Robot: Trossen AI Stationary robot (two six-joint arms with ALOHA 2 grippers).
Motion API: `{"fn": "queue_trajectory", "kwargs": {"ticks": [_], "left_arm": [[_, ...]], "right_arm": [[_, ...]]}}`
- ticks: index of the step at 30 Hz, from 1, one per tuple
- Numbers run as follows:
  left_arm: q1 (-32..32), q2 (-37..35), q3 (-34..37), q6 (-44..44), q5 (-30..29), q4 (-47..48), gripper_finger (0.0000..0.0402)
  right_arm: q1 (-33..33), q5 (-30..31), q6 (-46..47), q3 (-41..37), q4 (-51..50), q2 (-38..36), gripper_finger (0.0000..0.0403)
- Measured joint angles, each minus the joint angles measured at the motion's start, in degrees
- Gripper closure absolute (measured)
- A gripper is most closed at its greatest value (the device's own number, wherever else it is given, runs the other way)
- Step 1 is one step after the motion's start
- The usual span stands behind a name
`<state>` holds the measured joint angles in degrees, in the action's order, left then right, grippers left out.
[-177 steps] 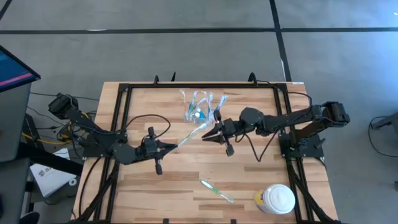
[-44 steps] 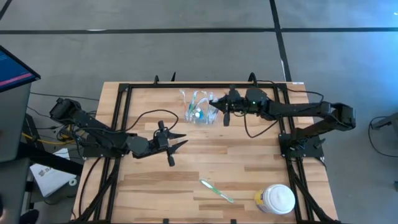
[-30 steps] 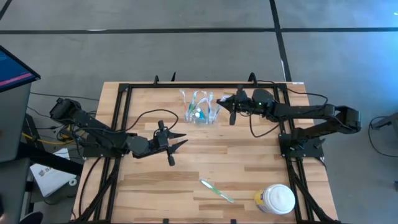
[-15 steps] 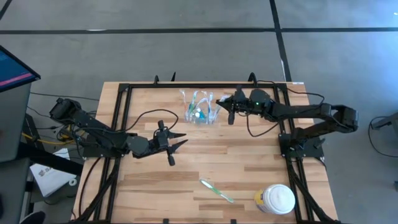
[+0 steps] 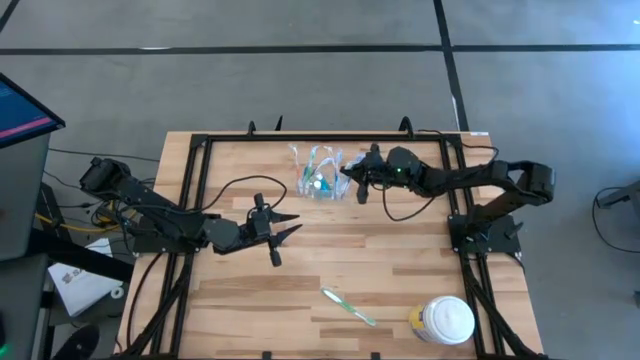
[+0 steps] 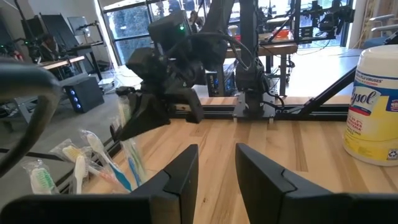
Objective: Pick & Place toothbrushing station
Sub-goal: Put the bottom green toothbrush into the transparent organizer
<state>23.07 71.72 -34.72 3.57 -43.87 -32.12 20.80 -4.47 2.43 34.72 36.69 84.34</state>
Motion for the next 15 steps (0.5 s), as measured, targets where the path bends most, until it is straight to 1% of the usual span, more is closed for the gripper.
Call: {"fn": "queue_trajectory", "kwargs": {"ticks": [9,13,15], "left_arm": [[0.0,0.0,0.0,0.0,0.2,0.0,0.0302],[0.0,0.0,0.0,0.0,0.1,0.0,0.0302],[0.0,0.0,0.0,0.0,0.1,0.0,0.0302]], "right_arm": [[0.4,0.0,1.3,0.0,3.6,5.4,0.0399],[0.9,0.0,2.0,0.1,4.6,6.8,0.0398],[1.2,-0.1,2.6,0.1,4.5,6.8,0.039]]}}
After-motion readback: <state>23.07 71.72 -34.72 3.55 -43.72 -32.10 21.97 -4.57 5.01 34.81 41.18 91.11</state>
